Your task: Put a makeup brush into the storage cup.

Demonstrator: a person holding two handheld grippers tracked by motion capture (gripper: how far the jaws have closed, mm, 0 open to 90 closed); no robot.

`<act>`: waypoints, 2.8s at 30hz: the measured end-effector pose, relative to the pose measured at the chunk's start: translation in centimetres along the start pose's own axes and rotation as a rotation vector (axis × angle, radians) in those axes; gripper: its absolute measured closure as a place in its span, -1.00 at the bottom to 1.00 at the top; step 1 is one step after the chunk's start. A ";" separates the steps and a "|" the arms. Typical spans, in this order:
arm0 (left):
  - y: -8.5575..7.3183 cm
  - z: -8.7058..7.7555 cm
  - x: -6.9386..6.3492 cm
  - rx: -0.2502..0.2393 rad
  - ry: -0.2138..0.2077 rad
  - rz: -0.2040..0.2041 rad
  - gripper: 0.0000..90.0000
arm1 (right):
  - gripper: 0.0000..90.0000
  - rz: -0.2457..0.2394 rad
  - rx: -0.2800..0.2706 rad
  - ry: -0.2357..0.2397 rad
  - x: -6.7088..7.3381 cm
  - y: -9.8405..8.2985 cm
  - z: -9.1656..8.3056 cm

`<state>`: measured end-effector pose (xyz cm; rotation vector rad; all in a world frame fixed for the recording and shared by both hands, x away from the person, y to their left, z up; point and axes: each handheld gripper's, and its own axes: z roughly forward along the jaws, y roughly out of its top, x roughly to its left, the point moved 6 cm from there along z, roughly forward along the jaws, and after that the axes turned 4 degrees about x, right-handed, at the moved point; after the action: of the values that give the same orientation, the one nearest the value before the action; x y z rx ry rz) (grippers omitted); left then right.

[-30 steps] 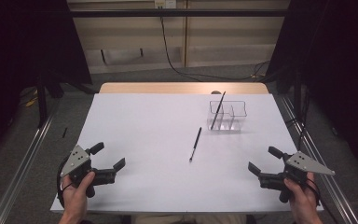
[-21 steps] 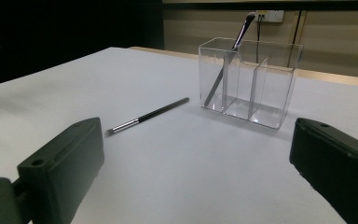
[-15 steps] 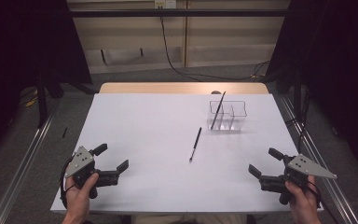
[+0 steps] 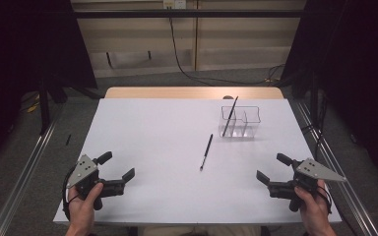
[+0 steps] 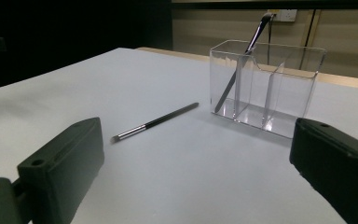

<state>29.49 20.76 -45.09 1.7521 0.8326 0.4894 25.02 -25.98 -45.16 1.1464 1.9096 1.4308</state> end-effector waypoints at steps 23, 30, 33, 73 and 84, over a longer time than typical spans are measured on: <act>0.0 0.5 -0.2 0.006 -0.016 0.023 -0.97 | -0.95 -0.053 -0.015 0.095 1.2 5.0 6.0; 0.0 0.5 -0.2 0.006 -0.015 0.025 -0.97 | -0.95 -0.055 -0.007 0.088 1.4 5.5 7.6; 0.0 0.6 -0.2 0.008 -0.017 0.028 -0.97 | -0.95 -0.056 -0.002 0.089 1.3 6.0 8.5; 0.1 0.8 -0.1 0.011 -0.018 0.030 -0.97 | -0.94 -0.126 0.144 0.086 2.3 10.2 14.4; 0.0 0.9 -0.2 0.020 -0.016 0.034 -0.97 | -0.91 -0.184 0.264 0.116 2.5 9.0 14.0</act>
<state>30.02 20.03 -45.40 1.7884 0.8000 0.4899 37.63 -15.54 -41.11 0.9861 2.2741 1.1952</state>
